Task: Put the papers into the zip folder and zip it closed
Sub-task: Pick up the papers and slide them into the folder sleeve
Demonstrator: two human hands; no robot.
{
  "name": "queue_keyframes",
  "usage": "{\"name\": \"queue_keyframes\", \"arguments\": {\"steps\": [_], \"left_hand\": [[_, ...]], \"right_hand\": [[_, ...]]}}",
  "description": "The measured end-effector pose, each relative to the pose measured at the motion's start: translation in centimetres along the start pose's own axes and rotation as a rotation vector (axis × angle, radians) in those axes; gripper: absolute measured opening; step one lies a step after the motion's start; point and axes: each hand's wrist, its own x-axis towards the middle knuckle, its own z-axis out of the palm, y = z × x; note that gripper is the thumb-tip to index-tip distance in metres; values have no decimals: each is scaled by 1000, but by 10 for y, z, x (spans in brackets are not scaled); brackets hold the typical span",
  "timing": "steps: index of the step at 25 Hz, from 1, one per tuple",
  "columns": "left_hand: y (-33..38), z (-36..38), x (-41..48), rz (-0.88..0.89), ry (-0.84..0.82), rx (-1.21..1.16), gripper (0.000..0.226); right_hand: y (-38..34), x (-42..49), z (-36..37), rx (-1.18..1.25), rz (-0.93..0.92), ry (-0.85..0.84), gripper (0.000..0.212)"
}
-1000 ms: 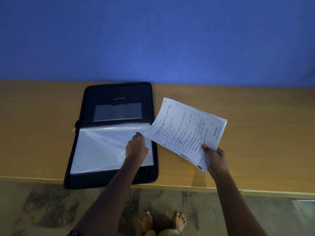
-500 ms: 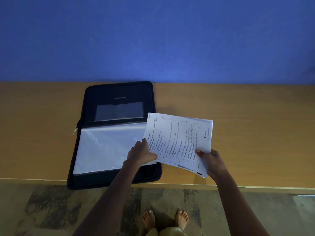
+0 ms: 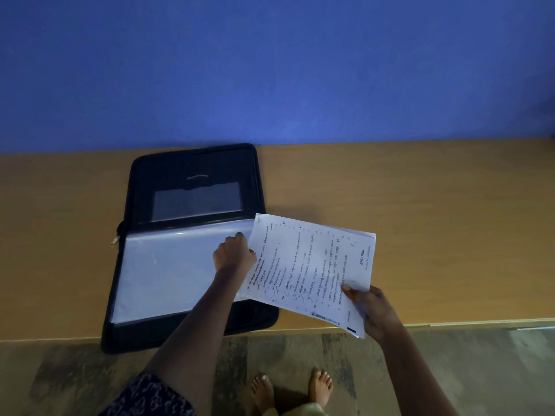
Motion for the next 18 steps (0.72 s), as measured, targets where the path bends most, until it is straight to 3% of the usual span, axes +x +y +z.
{"name": "queue_keyframes", "arguments": {"steps": [3, 6, 18], "left_hand": [[2, 0, 17, 44, 57, 12, 20], [2, -6, 32, 2, 130, -127, 19], [-1, -9, 35, 91, 279, -239, 18]], "right_hand": [[3, 3, -1, -6, -11, 9, 22], [-3, 5, 1, -58, -29, 27, 14], [-31, 31, 2, -189, 40, -9, 16]]}}
